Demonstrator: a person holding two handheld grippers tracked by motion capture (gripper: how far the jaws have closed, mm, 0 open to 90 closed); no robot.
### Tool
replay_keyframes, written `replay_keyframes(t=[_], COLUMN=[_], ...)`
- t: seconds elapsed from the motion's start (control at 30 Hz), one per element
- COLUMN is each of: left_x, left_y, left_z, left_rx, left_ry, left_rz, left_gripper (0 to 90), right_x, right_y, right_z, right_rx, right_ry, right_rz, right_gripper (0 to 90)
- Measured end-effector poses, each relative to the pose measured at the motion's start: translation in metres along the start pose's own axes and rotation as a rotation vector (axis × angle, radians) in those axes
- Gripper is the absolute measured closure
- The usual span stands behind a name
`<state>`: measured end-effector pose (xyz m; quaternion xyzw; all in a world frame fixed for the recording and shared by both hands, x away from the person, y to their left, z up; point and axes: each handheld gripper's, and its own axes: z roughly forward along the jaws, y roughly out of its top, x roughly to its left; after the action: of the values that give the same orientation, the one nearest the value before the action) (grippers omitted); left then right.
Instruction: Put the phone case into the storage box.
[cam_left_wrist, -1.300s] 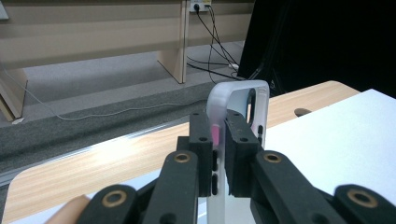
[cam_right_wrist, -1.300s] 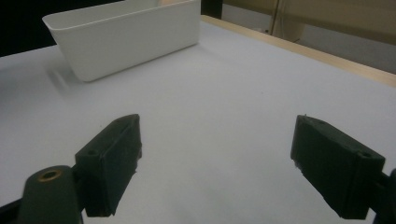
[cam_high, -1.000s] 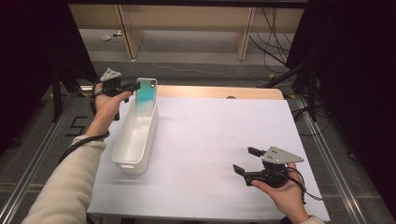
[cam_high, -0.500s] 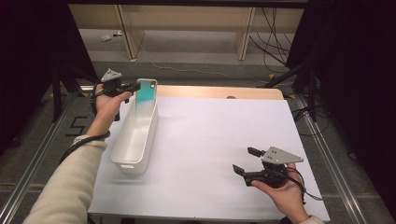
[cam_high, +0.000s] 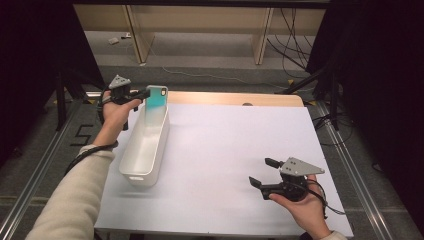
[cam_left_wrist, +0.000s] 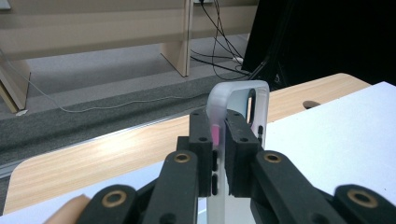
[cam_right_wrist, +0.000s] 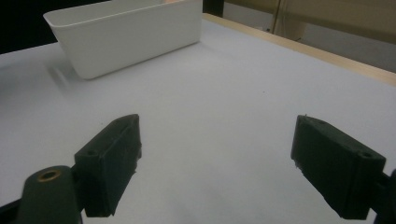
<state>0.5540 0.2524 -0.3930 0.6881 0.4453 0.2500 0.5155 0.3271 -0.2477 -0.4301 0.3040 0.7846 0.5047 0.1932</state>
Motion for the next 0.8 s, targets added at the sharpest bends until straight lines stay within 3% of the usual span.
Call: replay_keyframes(t=[0.8], left_x=[0.0014], left_y=[-0.0044], left_z=[0.0001], left_rx=[0.009], left_ry=[-0.004], left_rz=[-0.002], left_gripper=[82.3], right_x=[0.0004], right_y=[-0.0002], right_z=[0.0007], right_rx=[0.007], right_ry=[0.008], right_rz=[0.004], right_gripper=[17.1])
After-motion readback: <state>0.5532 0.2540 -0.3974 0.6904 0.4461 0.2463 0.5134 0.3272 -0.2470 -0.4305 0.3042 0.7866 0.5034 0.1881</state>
